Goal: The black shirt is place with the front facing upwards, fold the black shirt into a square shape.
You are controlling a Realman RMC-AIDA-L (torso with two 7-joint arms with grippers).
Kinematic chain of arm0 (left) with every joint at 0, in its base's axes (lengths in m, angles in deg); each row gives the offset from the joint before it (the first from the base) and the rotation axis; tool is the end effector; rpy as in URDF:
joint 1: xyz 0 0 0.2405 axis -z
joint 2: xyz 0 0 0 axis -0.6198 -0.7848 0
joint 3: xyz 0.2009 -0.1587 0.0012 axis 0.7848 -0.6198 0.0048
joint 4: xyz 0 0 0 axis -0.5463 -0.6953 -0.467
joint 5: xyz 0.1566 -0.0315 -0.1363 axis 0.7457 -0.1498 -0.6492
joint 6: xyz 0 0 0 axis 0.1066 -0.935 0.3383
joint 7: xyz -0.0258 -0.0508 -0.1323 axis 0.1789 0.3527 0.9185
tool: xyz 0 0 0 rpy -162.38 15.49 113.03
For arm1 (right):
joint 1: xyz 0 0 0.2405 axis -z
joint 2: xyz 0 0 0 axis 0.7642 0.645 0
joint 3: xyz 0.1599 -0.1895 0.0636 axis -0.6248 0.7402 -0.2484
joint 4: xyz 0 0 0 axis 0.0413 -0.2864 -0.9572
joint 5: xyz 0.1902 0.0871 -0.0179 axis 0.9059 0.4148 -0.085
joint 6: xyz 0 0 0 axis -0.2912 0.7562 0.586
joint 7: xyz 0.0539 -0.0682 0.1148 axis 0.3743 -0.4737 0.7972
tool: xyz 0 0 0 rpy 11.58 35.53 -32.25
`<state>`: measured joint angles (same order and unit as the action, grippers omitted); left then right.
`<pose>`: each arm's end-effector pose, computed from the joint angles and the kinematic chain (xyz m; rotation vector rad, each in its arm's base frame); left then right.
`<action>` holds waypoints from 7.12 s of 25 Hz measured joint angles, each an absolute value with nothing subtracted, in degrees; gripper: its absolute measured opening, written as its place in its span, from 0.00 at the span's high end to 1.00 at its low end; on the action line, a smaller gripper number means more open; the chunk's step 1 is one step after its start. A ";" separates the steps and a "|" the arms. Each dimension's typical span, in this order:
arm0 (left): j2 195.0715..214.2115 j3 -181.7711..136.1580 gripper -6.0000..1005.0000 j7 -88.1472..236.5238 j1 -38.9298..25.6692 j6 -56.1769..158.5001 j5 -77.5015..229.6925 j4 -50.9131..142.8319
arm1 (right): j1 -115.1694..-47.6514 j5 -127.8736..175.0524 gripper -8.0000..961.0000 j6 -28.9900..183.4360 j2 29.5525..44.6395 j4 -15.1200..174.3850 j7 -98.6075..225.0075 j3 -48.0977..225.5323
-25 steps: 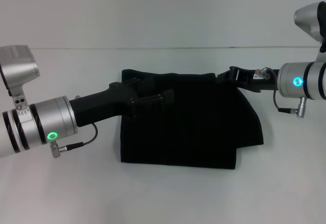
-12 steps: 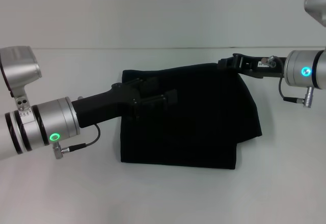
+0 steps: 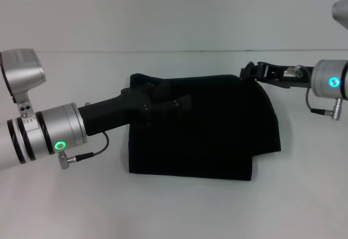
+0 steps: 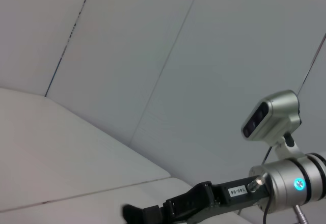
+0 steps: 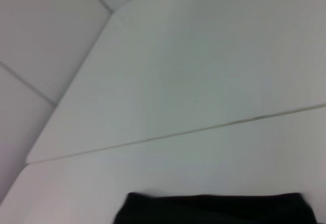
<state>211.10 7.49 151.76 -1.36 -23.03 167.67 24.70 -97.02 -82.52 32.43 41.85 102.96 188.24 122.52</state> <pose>-0.2263 0.3543 -0.0373 -2.5299 -0.8315 -1.0476 0.2341 0.4413 -0.0160 -2.1018 1.5364 0.5930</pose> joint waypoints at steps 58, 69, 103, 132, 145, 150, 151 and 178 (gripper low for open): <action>210.90 7.46 0.16 152.88 -1.13 -19.74 168.00 24.80 | -90.34 -88.04 0.63 14.99 35.48 106.50 197.12 126.24; 210.98 7.49 0.16 152.88 -1.04 -19.25 167.97 24.78 | -91.05 -90.24 0.42 17.82 36.00 104.00 197.17 126.86; 211.07 7.17 0.16 152.88 -1.40 -17.80 167.57 24.79 | -93.83 -87.63 0.96 19.26 38.63 104.40 193.47 126.97; 208.91 0.17 0.16 152.88 -3.33 -18.25 167.28 24.08 | -107.44 -87.60 0.97 15.97 38.63 106.83 194.13 127.87; 208.31 -0.88 0.16 152.48 -3.91 -17.60 167.29 23.44 | -111.28 -87.56 0.97 15.60 39.53 107.10 194.16 128.53; 207.11 -3.03 0.16 152.46 -5.80 -17.38 167.29 21.19 | -113.09 -87.54 0.97 15.61 39.88 107.20 194.31 128.59; 206.88 -3.46 0.16 152.47 -6.15 -17.40 167.29 20.88 | -113.50 -87.53 0.97 15.59 39.99 107.20 194.33 128.68; 206.69 -5.87 0.16 152.39 -7.35 -17.51 167.29 19.95 | -114.38 -86.52 0.97 15.70 43.65 112.24 195.54 132.94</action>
